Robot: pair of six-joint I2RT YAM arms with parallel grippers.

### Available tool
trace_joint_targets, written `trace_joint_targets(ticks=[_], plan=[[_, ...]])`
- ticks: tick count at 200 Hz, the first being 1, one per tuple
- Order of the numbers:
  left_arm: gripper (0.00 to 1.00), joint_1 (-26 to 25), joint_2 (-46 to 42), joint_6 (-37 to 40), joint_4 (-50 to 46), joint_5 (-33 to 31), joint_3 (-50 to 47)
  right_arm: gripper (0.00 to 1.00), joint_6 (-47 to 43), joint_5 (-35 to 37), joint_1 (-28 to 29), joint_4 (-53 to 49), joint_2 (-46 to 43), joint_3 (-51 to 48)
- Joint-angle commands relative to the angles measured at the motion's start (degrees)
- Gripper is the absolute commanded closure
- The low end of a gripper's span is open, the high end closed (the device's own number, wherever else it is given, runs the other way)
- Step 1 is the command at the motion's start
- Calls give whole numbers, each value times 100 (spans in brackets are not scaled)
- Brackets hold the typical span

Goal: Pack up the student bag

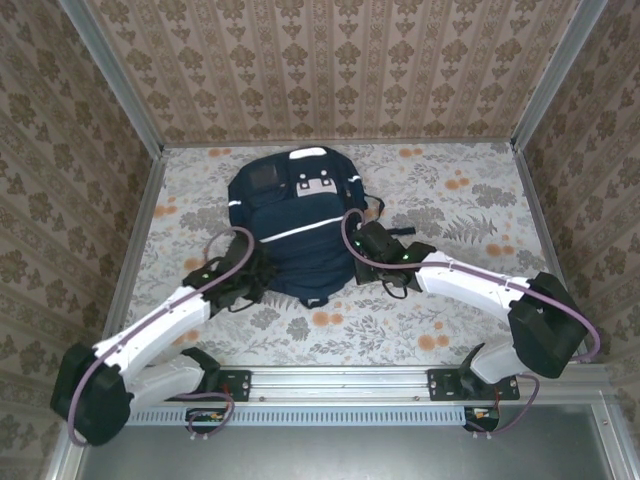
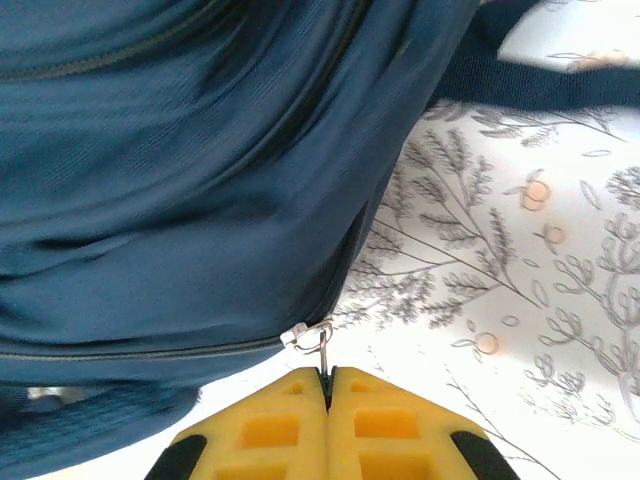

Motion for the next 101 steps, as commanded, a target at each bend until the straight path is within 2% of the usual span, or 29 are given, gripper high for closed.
trace_joint_targets(ticks=[1, 31, 56, 59, 71, 81, 91, 101], plan=[[100, 1018, -309, 1108, -861, 3, -157, 100, -107, 285, -120, -473, 236, 246], [100, 2140, -55, 2260, -823, 597, 17, 100, -185, -19, 210, -240, 514, 579], [100, 2387, 119, 2678, -1022, 720, 330, 100, -86, -136, 418, -106, 727, 749], [97, 2381, 113, 2698, -1052, 725, 362, 100, -75, -146, 425, -95, 749, 764], [72, 2349, 32, 2696, -1179, 757, 423, 100, -17, -180, 466, -69, 831, 792], [58, 2282, -104, 2560, -1311, 793, 428, 100, 6, -185, 489, -52, 867, 789], [50, 2096, -285, 2356, -1416, 776, 403, 100, 13, -185, 503, -34, 876, 776], [49, 1806, -486, 2031, -1510, 702, 366, 100, 15, -199, 516, -28, 885, 758]])
